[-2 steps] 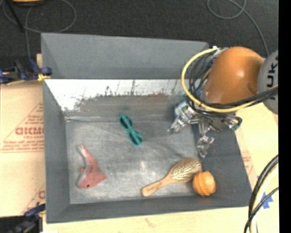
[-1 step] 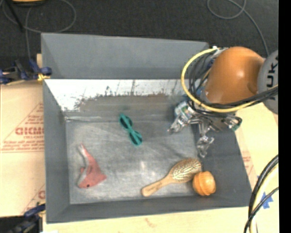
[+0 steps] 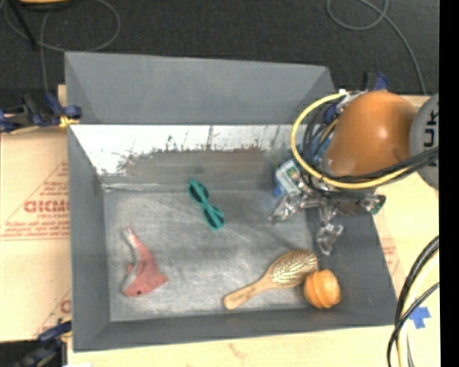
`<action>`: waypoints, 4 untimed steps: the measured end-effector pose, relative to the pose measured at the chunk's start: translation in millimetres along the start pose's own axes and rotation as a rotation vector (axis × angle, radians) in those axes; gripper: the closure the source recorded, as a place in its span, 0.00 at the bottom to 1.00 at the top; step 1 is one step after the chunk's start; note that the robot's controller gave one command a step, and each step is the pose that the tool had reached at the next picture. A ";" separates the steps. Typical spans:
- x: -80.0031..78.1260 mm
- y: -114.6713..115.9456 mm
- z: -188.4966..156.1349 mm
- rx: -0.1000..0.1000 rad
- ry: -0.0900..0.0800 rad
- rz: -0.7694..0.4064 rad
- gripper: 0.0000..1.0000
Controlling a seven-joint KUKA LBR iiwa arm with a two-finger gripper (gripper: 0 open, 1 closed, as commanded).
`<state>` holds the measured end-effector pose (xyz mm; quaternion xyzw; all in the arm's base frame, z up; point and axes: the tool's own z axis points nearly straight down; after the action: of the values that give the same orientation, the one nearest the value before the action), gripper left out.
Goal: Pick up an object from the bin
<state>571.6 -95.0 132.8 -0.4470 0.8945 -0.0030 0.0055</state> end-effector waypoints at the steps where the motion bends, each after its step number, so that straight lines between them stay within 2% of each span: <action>1: -8.1 6.7 54.1 -0.001 0.010 0.102 1.00; 2: -8.2 6.7 54.1 -0.001 0.010 0.102 1.00; 3: -8.2 4.0 38.2 -0.004 0.005 0.109 1.00; 4: -2.4 5.8 -7.4 -0.010 0.007 0.087 1.00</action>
Offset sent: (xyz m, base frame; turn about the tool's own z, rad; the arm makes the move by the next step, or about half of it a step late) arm 0.0000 0.0000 0.0000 0.0000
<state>568.4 -89.6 140.2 -0.4075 0.9132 0.0003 -0.0001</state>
